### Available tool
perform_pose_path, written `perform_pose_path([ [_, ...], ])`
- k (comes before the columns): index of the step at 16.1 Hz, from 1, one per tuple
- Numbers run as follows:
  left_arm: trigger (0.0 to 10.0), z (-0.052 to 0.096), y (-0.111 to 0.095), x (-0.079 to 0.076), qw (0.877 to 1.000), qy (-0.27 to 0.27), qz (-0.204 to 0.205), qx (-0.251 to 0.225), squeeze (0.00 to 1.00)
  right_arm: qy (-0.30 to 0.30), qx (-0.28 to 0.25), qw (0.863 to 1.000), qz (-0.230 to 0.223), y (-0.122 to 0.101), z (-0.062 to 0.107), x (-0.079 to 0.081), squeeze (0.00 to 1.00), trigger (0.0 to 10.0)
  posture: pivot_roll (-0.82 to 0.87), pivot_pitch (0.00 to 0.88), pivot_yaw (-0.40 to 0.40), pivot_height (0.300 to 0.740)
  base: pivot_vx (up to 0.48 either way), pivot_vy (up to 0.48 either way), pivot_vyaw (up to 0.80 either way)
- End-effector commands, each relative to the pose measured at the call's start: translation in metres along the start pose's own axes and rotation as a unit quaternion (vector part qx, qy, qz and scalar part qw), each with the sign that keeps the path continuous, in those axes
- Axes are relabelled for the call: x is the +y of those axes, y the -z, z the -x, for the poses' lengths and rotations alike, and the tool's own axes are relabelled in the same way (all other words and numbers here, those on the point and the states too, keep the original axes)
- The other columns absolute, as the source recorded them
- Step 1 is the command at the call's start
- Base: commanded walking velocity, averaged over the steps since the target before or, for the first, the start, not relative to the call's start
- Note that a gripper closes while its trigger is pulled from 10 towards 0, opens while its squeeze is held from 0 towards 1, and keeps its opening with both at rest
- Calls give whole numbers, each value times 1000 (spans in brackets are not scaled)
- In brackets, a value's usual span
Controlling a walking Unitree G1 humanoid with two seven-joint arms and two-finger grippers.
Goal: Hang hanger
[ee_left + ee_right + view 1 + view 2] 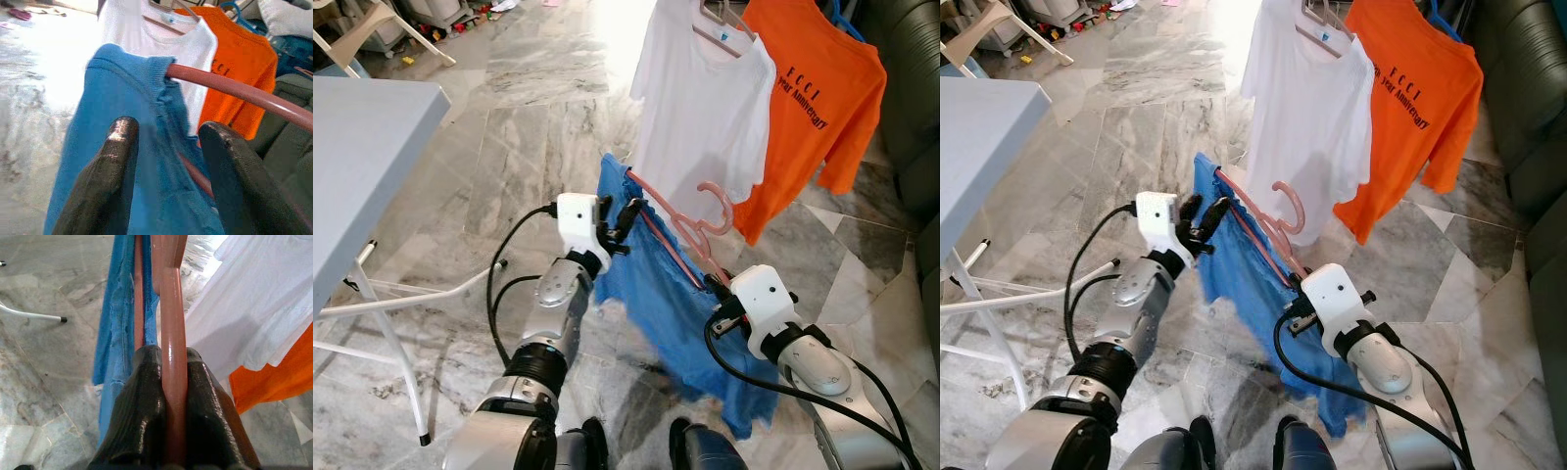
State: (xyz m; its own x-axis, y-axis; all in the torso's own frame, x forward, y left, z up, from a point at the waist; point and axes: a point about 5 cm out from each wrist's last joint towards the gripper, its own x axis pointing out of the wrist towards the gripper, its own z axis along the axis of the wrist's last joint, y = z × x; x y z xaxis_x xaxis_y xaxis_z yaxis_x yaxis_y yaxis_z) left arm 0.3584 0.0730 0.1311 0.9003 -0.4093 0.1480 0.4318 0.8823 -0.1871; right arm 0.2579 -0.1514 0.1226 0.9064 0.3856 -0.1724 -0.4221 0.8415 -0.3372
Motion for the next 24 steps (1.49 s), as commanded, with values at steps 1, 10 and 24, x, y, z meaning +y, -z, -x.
perform_pose_path([
  [1, 10000, 0, 2, 3, 1000, -9, -6, 7, 1000, -2, -19, 1000, 1, -9, 0, 2, 0, 10000, -222, 233, 68, 740, 0, 0, 0],
  [10, 10000, -7, 2, -3, 1000, -20, -5, 15, 1000, -36, -23, 999, -2, -14, 3, 12, 0, 10000, -246, 236, 71, 740, 0, 0, 0],
  [24, 0, -6, -3, 28, 997, -55, -28, 37, 0, -55, -17, 998, -3, -15, 9, 16, 0, 10000, -257, 239, 72, 740, 0, 0, 0],
])
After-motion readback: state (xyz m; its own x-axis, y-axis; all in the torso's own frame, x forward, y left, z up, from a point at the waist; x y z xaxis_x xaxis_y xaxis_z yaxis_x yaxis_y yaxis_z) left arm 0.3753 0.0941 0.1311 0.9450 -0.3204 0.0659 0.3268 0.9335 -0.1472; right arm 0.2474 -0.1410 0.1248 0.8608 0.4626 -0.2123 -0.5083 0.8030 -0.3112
